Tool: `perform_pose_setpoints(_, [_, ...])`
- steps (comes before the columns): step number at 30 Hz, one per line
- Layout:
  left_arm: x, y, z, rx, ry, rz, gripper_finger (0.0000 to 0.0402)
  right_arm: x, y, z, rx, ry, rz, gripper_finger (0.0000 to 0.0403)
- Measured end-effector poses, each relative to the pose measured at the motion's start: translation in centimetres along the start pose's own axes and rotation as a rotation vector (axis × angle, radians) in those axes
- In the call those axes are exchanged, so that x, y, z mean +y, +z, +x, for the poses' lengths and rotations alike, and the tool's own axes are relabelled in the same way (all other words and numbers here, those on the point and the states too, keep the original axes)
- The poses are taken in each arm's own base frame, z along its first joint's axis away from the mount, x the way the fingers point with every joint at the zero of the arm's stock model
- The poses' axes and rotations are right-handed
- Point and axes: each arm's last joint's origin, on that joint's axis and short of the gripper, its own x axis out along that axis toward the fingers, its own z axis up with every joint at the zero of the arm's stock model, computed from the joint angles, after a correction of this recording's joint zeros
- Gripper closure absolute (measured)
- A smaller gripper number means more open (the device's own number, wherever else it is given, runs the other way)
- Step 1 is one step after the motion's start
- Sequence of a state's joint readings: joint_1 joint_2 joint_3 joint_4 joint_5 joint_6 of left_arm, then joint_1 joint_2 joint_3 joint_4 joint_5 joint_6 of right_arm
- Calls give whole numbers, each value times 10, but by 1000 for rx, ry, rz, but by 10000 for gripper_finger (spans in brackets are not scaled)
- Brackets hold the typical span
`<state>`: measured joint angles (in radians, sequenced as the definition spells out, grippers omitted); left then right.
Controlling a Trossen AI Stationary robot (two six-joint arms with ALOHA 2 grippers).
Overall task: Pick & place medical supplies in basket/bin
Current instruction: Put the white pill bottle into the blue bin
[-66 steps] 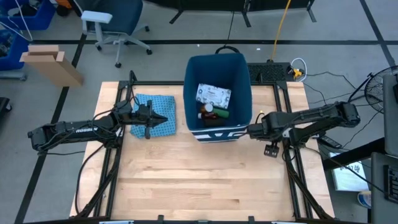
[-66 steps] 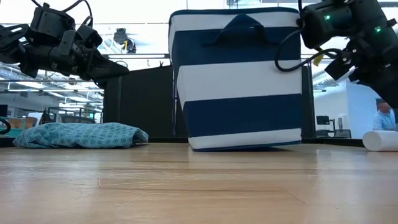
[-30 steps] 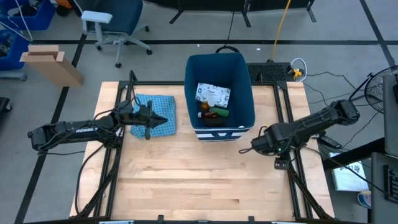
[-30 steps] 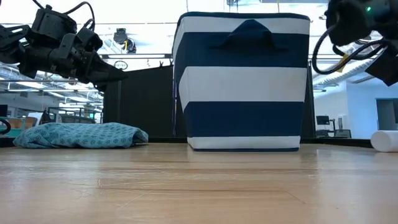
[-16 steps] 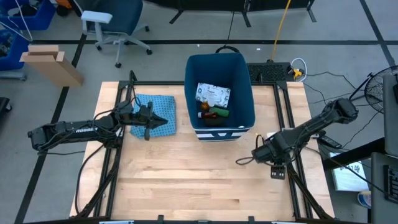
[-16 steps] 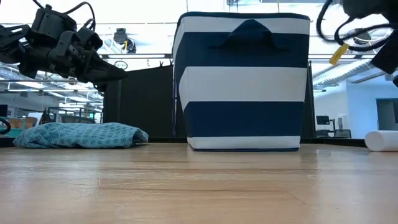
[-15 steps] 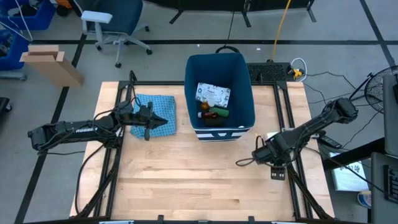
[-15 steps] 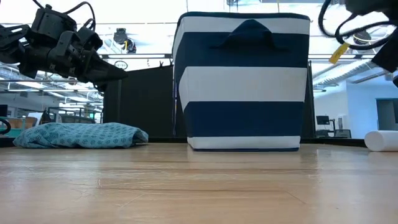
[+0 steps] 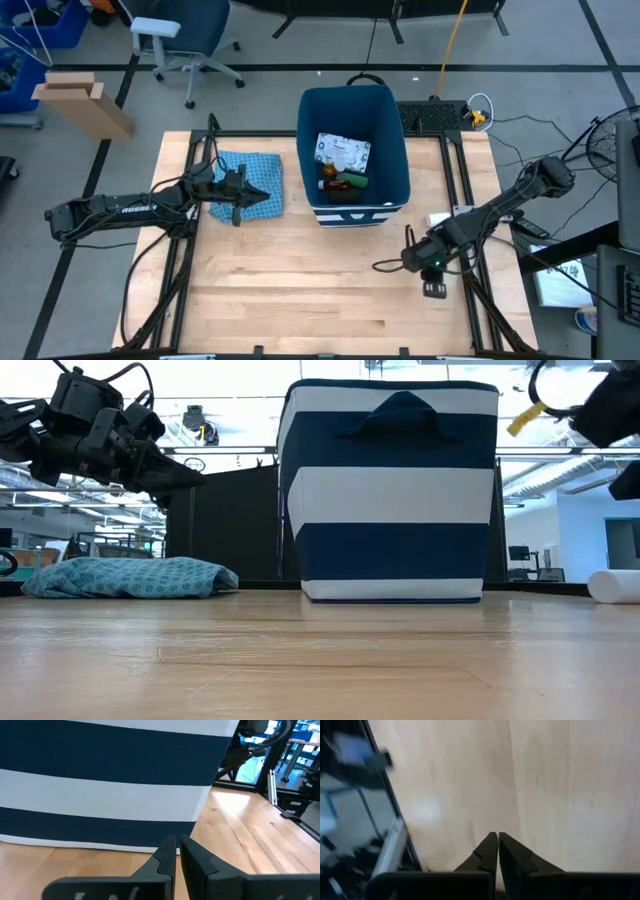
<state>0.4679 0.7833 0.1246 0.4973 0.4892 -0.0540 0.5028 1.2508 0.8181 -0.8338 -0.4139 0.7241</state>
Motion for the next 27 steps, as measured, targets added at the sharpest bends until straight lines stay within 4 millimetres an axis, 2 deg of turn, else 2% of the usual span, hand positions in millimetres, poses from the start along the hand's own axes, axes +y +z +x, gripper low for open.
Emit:
perform_pose_setpoints(4, [0, 0, 0, 3, 0, -1, 376, 7, -3, 0, -53, 6, 79, 390])
perform_pose_setpoints(9, [0, -3, 0, 26, 2, 2, 376, 14, -18, -2, -52, -5, 165, 400])
perform_pose_setpoints(16, [0, -3, 0, 32, 2, 6, 376, 3, -37, -8, -76, -203, 331, 402])
perform_pose_setpoints(19, [0, -3, 0, 31, 2, 7, 376, -5, -41, -9, -104, -331, 357, 402])
perform_pose_setpoints(27, [0, -3, 0, 27, 3, 20, 376, -24, -55, -18, -134, -632, 580, 402])
